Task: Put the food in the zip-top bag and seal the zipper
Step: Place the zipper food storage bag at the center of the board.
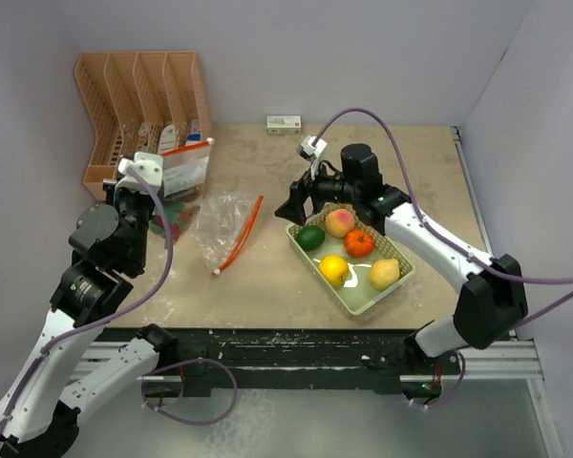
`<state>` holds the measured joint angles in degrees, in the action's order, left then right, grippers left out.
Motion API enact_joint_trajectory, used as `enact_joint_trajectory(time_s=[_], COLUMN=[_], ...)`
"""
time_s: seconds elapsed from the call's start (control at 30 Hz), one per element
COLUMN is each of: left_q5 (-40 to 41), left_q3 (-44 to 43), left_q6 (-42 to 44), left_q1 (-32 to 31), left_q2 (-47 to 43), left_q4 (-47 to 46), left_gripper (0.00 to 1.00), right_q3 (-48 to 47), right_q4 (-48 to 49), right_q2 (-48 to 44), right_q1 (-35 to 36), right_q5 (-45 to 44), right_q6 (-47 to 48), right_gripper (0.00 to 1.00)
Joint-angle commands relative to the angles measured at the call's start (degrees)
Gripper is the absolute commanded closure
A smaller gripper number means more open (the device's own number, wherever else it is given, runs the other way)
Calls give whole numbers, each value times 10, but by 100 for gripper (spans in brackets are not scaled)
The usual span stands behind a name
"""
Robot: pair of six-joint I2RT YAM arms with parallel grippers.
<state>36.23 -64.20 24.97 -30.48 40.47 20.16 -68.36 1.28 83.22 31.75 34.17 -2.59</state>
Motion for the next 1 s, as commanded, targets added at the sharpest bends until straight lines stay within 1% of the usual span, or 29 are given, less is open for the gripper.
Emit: enact_joint_trajectory(time_s=[0.0, 0.03, 0.1, 0.13, 0.17, 0.2, 0.3, 0.4, 0.47, 0.53, 0.67, 0.8, 0.97], left_q5=[146, 149, 150, 150, 141, 131, 103, 52, 10, -30, -75, -97, -91], left_q3=[16, 26, 48, 55, 64, 69, 84, 93, 94, 94, 96, 96, 109], left_q6=[-85, -104, -141, -156, -168, -171, -168, -161, -175, -189, -205, -202, -190], left_q1=[2, 2, 2, 2, 2, 2, 2, 2, 2, 2, 2, 2, 2], left_q2=[-11, -14, -19, -22, -24, -26, -39, -61, -69, -66, -38, -14, -21], left_q4=[-82, -80, -72, -67, -61, -59, -78, -102, -104, -94, -77, -74, -92], left_gripper=[84, 70, 62, 56, 36, 23, 1, 1, 1, 1, 1, 1, 1], right_q3=[-29, -32, -43, -49, -54, -58, -77, -100, -119, -144, -193, -220, -200], right_q4=[22, 32, 57, 61, 64, 66, 64, 66, 66, 60, 23, -5, -1], right_q2=[31, 40, 63, 73, 83, 92, 120, 153, 189, 224, 297, 339, 331], right_q1=[-2, -2, -2, -2, -2, -1, -1, 2, 6, 9, 9, 9, 9], right_q5=[-26, -27, -30, -22, -17, -16, -14, -17, -23, -41, -95, -112, -116], right_q6=[-57, -67, -81, -87, -92, -97, -105, -113, -125, -145, -187, -194, -175], right_gripper=[2, 3, 3, 4, 4, 5, 6, 6, 6, 7, 8, 12, 15])
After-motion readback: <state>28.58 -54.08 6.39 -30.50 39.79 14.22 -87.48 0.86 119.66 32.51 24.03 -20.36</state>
